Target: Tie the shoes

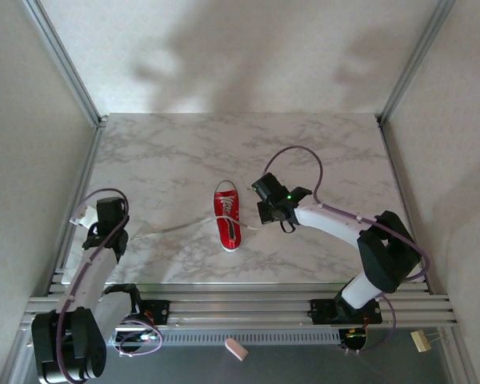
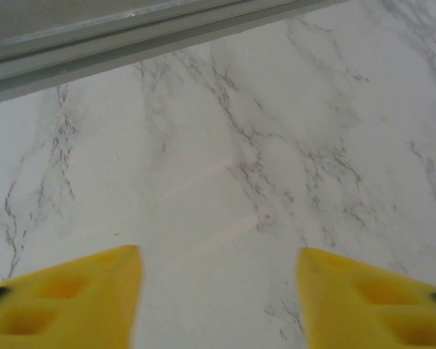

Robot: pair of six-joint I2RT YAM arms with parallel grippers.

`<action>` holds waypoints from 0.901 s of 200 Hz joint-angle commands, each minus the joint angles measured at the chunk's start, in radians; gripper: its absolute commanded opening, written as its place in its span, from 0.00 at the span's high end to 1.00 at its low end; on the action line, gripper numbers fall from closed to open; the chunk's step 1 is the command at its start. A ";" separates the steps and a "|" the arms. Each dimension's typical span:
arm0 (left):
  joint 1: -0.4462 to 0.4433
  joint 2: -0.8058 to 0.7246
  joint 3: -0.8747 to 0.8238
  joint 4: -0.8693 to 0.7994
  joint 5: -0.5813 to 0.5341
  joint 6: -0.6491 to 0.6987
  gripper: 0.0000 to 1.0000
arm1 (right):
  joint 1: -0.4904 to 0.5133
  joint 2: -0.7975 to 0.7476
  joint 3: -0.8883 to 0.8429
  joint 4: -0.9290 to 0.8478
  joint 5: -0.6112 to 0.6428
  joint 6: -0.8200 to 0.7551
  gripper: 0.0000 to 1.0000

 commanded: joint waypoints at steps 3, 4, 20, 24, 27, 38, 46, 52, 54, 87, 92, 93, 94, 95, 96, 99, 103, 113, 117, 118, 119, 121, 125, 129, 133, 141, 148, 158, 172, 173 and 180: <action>0.007 -0.019 0.017 -0.032 0.054 0.037 0.21 | 0.021 0.029 0.028 -0.057 0.055 0.015 1.00; 0.007 -0.019 0.018 -0.030 0.059 0.040 0.21 | 0.021 0.029 0.028 -0.057 0.057 0.016 1.00; -0.011 -0.013 0.032 -0.022 0.154 0.062 0.21 | 0.023 0.022 0.027 -0.068 0.084 0.044 1.00; -0.023 -0.009 0.037 -0.022 0.172 0.065 0.22 | 0.022 0.020 0.027 -0.069 0.091 0.052 1.00; -0.035 -0.005 0.041 -0.022 0.183 0.067 0.22 | 0.024 0.017 0.027 -0.070 0.093 0.056 1.00; -0.099 0.009 0.056 -0.024 0.201 0.081 0.22 | 0.023 0.013 0.028 -0.069 0.099 0.064 1.00; -0.157 0.016 0.067 -0.023 0.194 0.091 0.22 | 0.024 0.011 0.029 -0.066 0.097 0.069 1.00; -0.204 0.024 0.073 -0.025 0.178 0.094 0.22 | 0.023 0.011 0.029 -0.066 0.098 0.071 1.00; -0.220 0.026 0.076 -0.026 0.175 0.094 0.22 | 0.023 0.011 0.029 -0.066 0.099 0.073 1.00; -0.410 0.087 0.064 0.108 0.285 0.176 0.11 | 0.020 0.008 0.029 -0.091 0.139 0.132 1.00; -0.434 0.108 0.067 0.126 0.303 0.187 0.11 | 0.018 0.005 0.028 -0.092 0.140 0.140 1.00; -0.438 0.112 0.067 0.130 0.306 0.189 0.11 | 0.018 0.005 0.029 -0.092 0.140 0.142 1.00; -0.443 0.119 0.068 0.133 0.309 0.192 0.11 | 0.018 0.004 0.029 -0.092 0.140 0.143 1.00; -0.447 0.124 0.069 0.135 0.311 0.194 0.11 | 0.018 0.004 0.029 -0.092 0.140 0.145 1.00; -0.452 0.129 0.070 0.138 0.313 0.197 0.11 | 0.018 0.003 0.029 -0.092 0.139 0.146 1.00; -0.465 0.143 0.074 0.144 0.316 0.202 0.11 | 0.015 0.002 0.029 -0.091 0.137 0.149 1.00; -0.481 0.164 0.081 0.148 0.315 0.209 0.11 | 0.012 0.000 0.029 -0.089 0.133 0.154 1.00; -0.523 0.218 0.099 0.161 0.318 0.234 0.14 | 0.001 -0.003 0.033 -0.087 0.113 0.163 1.00; -0.537 0.238 0.105 0.167 0.319 0.243 0.14 | -0.005 -0.004 0.035 -0.086 0.106 0.164 1.00; -0.541 0.244 0.107 0.168 0.319 0.247 0.14 | -0.006 -0.005 0.036 -0.086 0.105 0.164 1.00; -0.545 0.249 0.109 0.169 0.319 0.248 0.14 | -0.007 -0.006 0.036 -0.086 0.103 0.165 1.00; -0.552 0.257 0.113 0.172 0.320 0.252 0.15 | -0.010 -0.007 0.037 -0.084 0.101 0.165 1.00; -0.565 0.279 0.119 0.177 0.317 0.261 0.16 | -0.015 -0.007 0.039 -0.083 0.094 0.165 1.00; -0.576 0.298 0.127 0.181 0.317 0.270 0.17 | -0.019 -0.009 0.043 -0.080 0.086 0.164 1.00; -0.589 0.319 0.133 0.186 0.316 0.279 0.18 | -0.024 -0.009 0.046 -0.077 0.078 0.163 1.00; -0.611 0.359 0.148 0.189 0.320 0.298 0.19 | -0.028 -0.011 0.052 -0.070 0.057 0.158 1.00; -0.631 0.393 0.164 0.189 0.323 0.317 0.22 | -0.028 -0.012 0.057 -0.062 0.039 0.152 1.00; -0.657 0.438 0.189 0.177 0.311 0.340 0.23 | -0.054 -0.011 0.065 -0.054 0.019 0.145 1.00; -0.690 0.491 0.223 0.150 0.284 0.366 0.28 | -0.062 -0.003 0.076 -0.052 0.002 0.139 1.00; -0.692 0.493 0.225 0.149 0.282 0.367 0.28 | -0.062 -0.003 0.077 -0.052 0.001 0.139 1.00; -0.705 0.517 0.241 0.132 0.264 0.371 0.30 | -0.063 -0.001 0.079 -0.052 -0.002 0.138 1.00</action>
